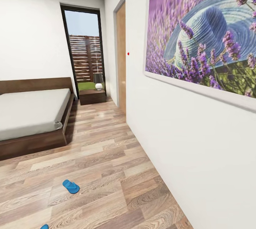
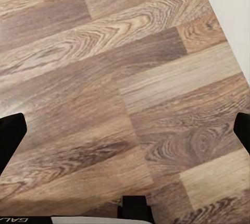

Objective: In the bedroom, move the book from the bed onto either nightstand, and place the two sandals side by side next to the bed.

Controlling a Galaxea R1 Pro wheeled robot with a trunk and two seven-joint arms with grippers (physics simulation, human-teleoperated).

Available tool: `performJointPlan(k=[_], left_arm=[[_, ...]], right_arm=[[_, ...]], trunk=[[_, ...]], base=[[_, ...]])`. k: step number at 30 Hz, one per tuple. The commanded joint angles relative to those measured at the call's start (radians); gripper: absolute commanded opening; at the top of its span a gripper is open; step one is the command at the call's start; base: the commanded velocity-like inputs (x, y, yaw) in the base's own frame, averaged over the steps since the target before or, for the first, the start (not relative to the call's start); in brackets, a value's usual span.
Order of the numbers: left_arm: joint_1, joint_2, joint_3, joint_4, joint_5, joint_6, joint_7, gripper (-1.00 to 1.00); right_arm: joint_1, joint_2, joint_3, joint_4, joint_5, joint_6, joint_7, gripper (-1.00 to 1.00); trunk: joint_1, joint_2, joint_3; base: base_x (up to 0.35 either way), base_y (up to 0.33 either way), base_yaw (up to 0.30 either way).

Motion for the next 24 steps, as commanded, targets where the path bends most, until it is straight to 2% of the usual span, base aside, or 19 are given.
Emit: performJointPlan(k=[1, 11, 24], left_arm=[[0.000, 0.000, 0.001, 0.000, -0.009, -0.003, 0.000, 1.00], [0.000, 0.000, 0.001, 0.000, -0.009, -0.003, 0.000, 1.00], [0.000, 0.000, 0.001, 0.000, -0.009, -0.003, 0.000, 1.00]], right_arm=[[0.000, 0.000, -0.001, 0.000, 0.000, -0.003, 0.001, 1.00], [0.000, 0.001, 0.000, 0.000, 0.000, -0.003, 0.001, 1.00], [0.000, 0.001, 0.000, 0.000, 0.000, -0.003, 0.000, 1.00]], trunk=[[0.000, 0.000, -0.001], [0.000, 0.000, -0.001], [0.000, 0.000, -0.001]], base=[[0.009, 0.000, 0.000], [0.108, -0.047, 0.000], [0.011, -0.003, 0.000]])
